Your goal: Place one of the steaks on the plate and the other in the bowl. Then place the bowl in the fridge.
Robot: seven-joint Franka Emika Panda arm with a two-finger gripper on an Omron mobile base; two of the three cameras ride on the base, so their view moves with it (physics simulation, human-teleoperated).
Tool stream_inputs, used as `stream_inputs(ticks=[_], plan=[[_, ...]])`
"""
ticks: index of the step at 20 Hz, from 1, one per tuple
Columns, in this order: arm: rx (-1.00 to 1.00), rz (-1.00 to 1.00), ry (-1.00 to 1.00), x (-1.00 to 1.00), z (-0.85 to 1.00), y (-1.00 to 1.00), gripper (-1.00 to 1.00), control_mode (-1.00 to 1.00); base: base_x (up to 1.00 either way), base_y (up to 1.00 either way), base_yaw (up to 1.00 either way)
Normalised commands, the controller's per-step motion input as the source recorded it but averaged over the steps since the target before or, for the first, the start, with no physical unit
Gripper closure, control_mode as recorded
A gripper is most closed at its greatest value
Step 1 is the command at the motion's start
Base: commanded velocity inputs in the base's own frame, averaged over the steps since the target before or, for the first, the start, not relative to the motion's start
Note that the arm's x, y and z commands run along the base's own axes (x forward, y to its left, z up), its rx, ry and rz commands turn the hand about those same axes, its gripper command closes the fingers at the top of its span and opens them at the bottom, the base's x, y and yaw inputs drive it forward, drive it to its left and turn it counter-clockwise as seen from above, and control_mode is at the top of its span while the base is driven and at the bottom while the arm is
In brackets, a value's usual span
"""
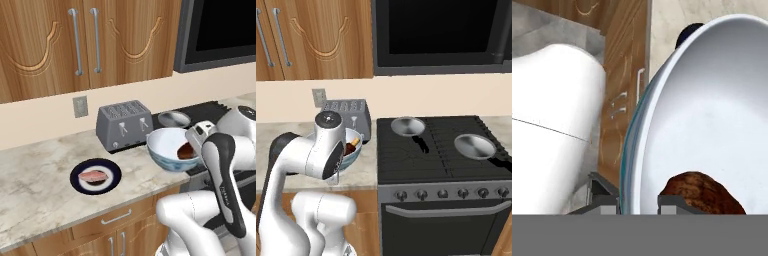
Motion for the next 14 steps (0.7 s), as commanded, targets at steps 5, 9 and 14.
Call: stream_inputs(ticks=[5, 9, 14], plan=[[0.0, -0.05, -0.02, -0.42, 0.17, 0.0, 1.0, -1.0, 0.0, 0.0, 0.0], [0.01, -0.07, 0.0, 0.0, 0.0, 0.0, 1.0, -1.0, 0.0, 0.0, 0.0], [0.05, -0.02, -0.01, -0.01, 0.0, -0.04, 1.0, 1.0, -0.06, -0.04, 0.0]])
